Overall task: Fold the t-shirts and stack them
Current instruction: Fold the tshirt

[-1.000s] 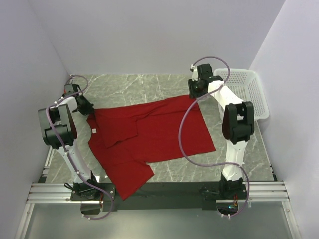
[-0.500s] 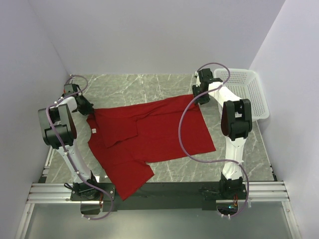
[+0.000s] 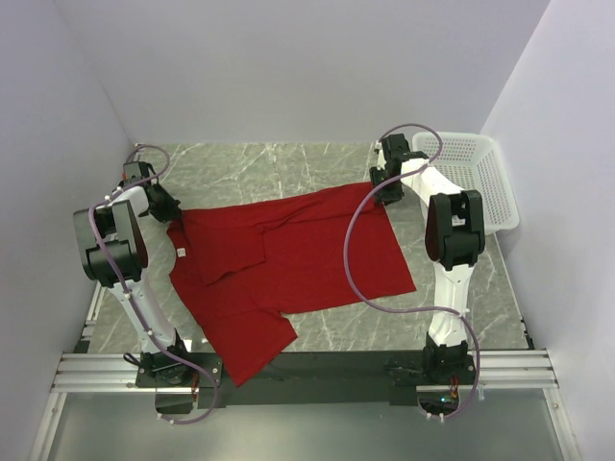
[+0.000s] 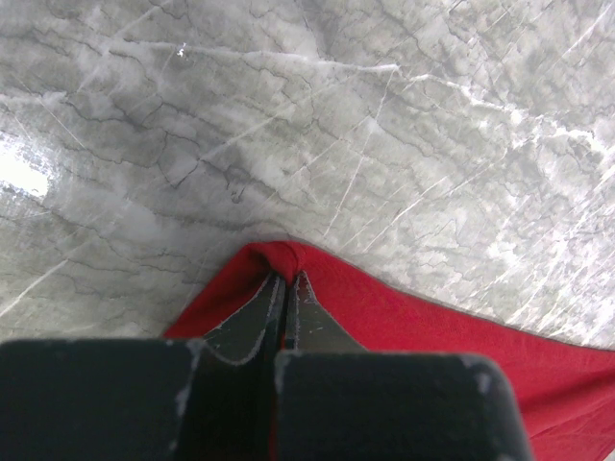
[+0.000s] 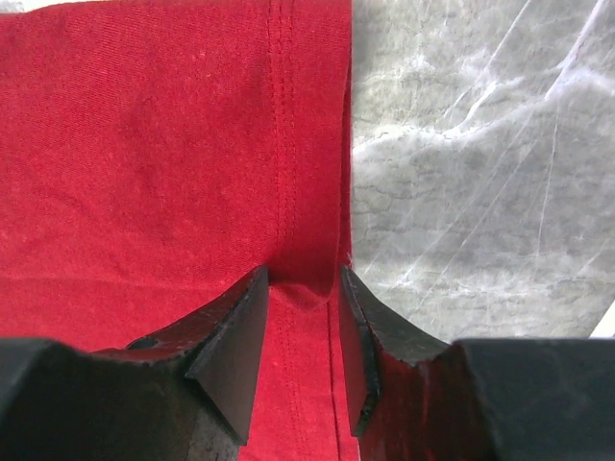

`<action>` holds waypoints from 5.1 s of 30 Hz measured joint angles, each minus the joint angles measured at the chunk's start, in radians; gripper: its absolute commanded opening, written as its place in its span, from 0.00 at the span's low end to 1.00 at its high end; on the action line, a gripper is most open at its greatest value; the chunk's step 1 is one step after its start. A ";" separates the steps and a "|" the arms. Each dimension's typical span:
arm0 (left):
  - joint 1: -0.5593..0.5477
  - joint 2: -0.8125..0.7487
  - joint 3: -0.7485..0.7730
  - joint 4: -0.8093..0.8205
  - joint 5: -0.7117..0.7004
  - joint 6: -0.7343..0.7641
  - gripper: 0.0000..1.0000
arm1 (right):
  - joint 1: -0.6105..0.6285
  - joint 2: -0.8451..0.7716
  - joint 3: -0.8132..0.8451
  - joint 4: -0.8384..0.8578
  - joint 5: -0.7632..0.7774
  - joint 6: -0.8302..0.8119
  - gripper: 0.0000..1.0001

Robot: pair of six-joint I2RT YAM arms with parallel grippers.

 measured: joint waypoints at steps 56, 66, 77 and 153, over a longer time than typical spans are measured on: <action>0.006 0.028 0.042 -0.025 0.031 -0.001 0.01 | -0.081 0.058 0.022 -0.031 -0.226 0.034 0.03; 0.010 0.032 0.058 -0.038 0.029 -0.001 0.01 | -0.085 0.025 0.021 -0.030 -0.172 0.018 0.00; 0.010 0.058 0.088 -0.045 0.038 -0.002 0.01 | -0.093 0.019 0.021 -0.034 -0.151 -0.005 0.00; 0.083 -1.125 -0.288 -0.473 -0.073 -0.107 0.99 | 1.202 -0.169 -0.405 0.293 -0.430 -0.677 0.49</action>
